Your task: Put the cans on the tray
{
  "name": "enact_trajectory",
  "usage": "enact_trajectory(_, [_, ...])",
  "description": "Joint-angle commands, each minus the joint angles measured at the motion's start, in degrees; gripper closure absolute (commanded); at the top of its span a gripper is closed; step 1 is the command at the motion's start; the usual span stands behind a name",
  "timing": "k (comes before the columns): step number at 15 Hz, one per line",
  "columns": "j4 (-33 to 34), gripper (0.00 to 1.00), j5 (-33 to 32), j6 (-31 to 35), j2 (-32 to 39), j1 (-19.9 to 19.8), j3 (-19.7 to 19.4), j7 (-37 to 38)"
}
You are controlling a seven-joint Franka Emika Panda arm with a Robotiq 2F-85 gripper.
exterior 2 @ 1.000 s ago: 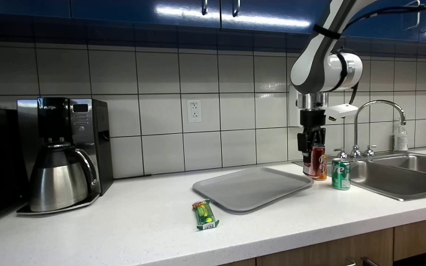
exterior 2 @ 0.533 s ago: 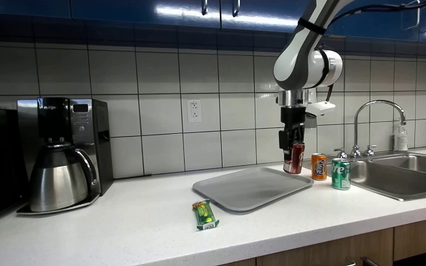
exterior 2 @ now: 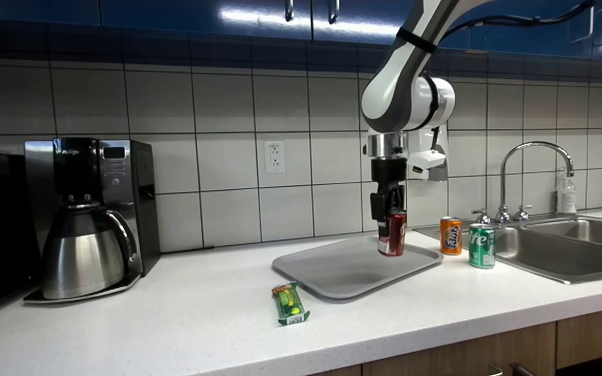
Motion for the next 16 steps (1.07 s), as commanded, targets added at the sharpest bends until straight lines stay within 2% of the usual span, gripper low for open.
enact_trajectory(1, [4.36,0.6,-0.72,-3.43,3.79,0.1,1.42,1.52])
enact_trajectory(16, [9.52,0.6,-2.87,-3.08,12.11,1.14,3.31,3.14])
